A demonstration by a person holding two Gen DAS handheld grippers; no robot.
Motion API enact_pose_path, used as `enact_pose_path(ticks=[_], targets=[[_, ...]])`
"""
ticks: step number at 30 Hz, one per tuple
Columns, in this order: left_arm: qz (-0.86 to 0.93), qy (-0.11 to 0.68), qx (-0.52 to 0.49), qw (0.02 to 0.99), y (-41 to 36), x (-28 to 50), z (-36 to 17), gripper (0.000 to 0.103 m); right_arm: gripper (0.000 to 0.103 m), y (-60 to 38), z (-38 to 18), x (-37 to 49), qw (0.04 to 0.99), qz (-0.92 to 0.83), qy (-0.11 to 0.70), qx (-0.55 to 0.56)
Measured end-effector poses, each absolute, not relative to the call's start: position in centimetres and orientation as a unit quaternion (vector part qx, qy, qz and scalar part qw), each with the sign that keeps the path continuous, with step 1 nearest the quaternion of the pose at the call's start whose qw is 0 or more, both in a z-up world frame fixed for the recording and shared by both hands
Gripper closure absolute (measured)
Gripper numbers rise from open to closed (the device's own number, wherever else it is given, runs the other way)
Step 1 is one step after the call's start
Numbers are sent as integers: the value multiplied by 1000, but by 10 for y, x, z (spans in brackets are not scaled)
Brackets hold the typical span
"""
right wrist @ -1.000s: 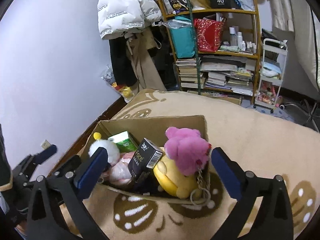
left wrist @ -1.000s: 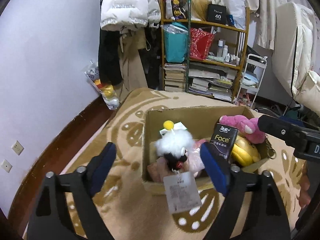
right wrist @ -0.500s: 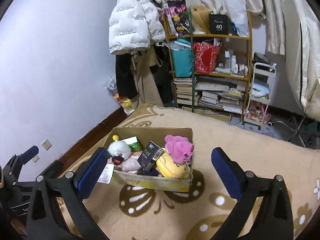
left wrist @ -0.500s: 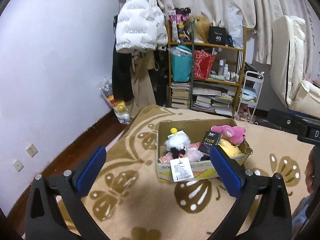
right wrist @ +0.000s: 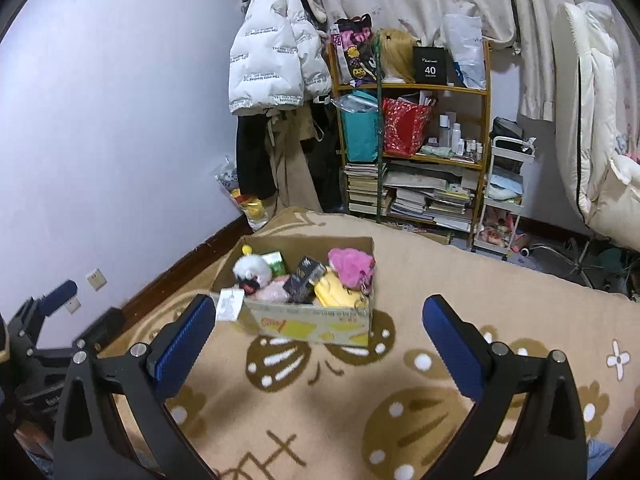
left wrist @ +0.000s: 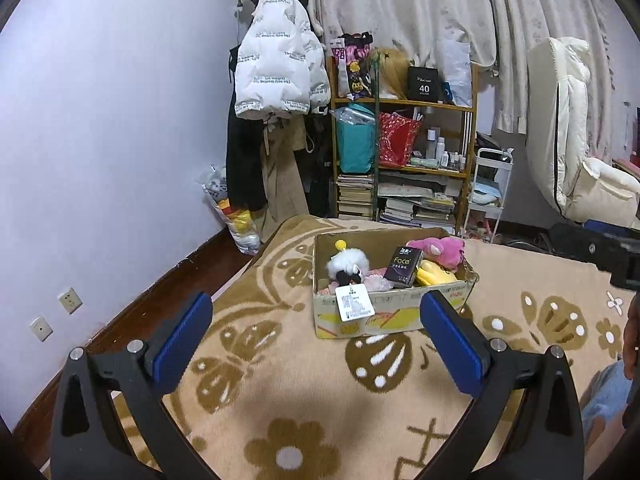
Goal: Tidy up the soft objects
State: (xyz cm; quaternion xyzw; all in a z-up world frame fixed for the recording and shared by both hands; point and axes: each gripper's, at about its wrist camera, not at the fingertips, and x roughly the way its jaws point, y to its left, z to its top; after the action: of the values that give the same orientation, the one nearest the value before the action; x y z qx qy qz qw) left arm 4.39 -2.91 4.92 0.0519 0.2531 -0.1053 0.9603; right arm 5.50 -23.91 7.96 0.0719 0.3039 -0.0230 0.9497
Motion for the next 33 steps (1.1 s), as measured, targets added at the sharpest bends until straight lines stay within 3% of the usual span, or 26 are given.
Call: enact_pose_path(ticks=[12, 33], targets=[[-104, 222, 58, 968, -30, 14, 22, 1, 0, -232, 71, 21, 966, -57, 250, 46], [-110, 239, 41, 964, -30, 10, 6, 1, 0, -235, 52, 23, 961, -72, 262, 52]])
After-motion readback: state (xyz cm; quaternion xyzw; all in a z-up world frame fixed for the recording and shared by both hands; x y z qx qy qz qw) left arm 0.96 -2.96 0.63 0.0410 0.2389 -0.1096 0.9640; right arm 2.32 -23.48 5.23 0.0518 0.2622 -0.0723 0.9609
